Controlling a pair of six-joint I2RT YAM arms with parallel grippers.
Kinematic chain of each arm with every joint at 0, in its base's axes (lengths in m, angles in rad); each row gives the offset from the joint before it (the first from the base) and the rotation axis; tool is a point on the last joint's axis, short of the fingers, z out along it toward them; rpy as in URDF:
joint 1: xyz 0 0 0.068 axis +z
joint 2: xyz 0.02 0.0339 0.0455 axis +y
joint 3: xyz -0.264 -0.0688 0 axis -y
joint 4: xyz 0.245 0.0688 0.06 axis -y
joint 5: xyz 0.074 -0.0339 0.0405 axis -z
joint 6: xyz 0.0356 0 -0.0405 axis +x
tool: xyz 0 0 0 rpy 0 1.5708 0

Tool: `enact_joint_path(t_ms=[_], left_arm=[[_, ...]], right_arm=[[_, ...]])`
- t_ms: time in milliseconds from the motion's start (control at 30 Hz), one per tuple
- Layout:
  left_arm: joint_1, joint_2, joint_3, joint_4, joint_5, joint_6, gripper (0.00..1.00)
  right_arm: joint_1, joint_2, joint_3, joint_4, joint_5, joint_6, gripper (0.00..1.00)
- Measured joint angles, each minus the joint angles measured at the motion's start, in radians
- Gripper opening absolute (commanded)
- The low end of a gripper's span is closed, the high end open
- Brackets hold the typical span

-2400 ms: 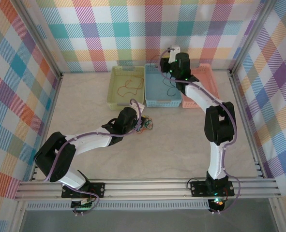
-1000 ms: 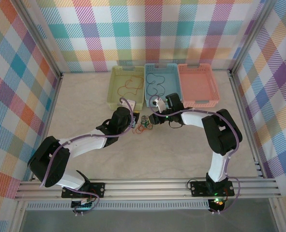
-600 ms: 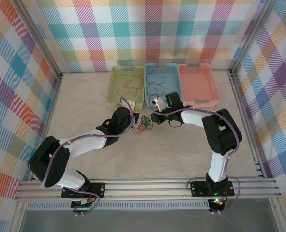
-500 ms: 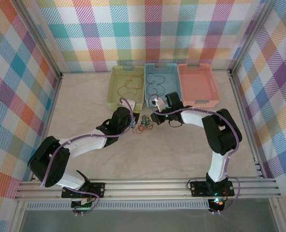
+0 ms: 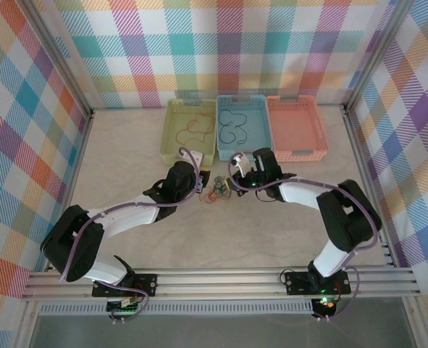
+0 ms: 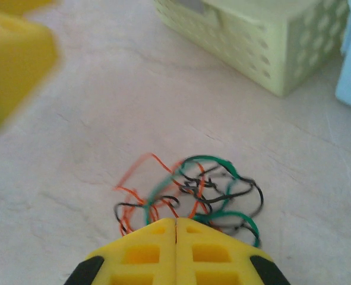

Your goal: Untangle the cables

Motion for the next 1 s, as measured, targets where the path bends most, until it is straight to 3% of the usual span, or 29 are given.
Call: enact_joint_path(t_ms=[133,333,500,1000], left_arm=[[0.0,-0.028,-0.04,0.034,0.079,0.008,0.67],[0.0,-0.093,-0.086,0.057,0.184,0.005,0.7],[0.0,-0.123,-0.105,0.077,0.237,0.002,0.71],[-0.005,-0.102,-0.103,0.076,0.388,0.003,0.74]], right_arm=[[0.021,-0.136,-0.089,0.098,0.0,0.028,0.0],[0.031,-0.226,-0.15,0.218,0.002,0.111,0.0],[0.047,-0.255,-0.221,0.317,0.02,0.151,0.0],[0.049,-0.255,-0.231,0.341,-0.016,0.166,0.0]])
